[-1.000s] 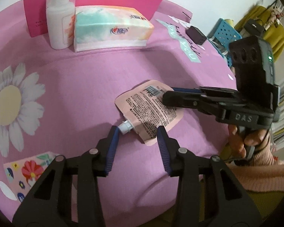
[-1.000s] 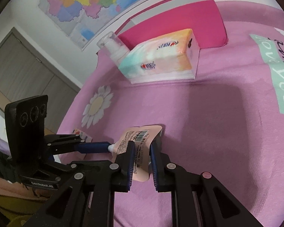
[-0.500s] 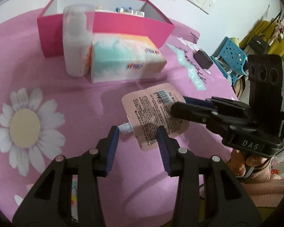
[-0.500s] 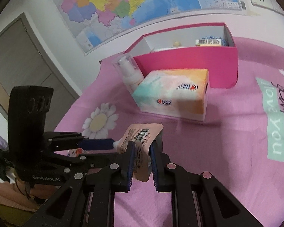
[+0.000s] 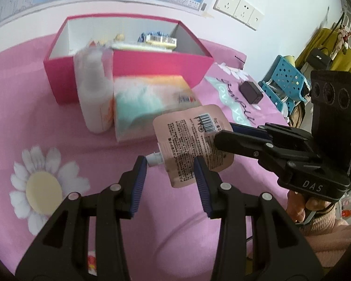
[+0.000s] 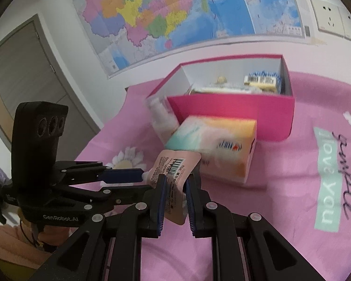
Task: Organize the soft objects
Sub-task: 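Carry the pink pouch into the pink box and release it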
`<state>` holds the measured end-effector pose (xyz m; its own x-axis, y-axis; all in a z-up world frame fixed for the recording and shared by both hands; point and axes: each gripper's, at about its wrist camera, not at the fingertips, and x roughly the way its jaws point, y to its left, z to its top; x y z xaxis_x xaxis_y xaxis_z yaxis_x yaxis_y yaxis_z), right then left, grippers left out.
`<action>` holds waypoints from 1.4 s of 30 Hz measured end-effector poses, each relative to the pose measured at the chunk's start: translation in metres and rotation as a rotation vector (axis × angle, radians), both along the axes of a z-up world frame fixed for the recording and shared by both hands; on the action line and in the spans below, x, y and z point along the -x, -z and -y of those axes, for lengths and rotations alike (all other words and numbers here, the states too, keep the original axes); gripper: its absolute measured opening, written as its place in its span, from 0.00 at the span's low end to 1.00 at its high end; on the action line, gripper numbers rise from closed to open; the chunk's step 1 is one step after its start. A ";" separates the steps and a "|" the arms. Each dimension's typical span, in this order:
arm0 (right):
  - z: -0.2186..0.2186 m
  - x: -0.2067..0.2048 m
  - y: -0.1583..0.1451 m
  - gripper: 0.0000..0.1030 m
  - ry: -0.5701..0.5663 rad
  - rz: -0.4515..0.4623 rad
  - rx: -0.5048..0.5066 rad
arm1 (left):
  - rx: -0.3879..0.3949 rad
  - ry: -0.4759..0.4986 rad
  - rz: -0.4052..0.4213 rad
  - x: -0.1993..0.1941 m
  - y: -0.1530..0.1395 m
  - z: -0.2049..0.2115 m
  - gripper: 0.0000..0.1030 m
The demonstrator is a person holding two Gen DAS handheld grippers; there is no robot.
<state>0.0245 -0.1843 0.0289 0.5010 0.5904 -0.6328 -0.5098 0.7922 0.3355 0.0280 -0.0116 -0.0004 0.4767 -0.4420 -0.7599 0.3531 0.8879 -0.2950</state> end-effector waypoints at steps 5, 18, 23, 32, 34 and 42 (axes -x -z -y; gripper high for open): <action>0.003 -0.013 -0.012 0.15 0.016 0.036 0.000 | -0.011 0.005 0.040 -0.017 -0.014 0.004 0.43; 0.010 -0.068 -0.036 0.15 0.062 0.120 0.019 | -0.014 0.003 0.113 -0.074 -0.046 0.015 0.43; 0.010 -0.092 -0.041 0.15 0.078 0.142 0.010 | -0.037 -0.007 0.138 -0.096 -0.057 0.021 0.43; 0.011 -0.143 -0.046 0.15 0.129 0.144 0.022 | -0.063 -0.032 0.122 -0.151 -0.061 0.030 0.43; 0.012 -0.155 -0.045 0.15 0.136 0.135 0.024 | -0.060 -0.040 0.106 -0.163 -0.059 0.031 0.43; 0.019 -0.196 -0.027 0.15 0.175 0.075 0.023 | -0.087 -0.075 0.036 -0.205 -0.044 0.042 0.41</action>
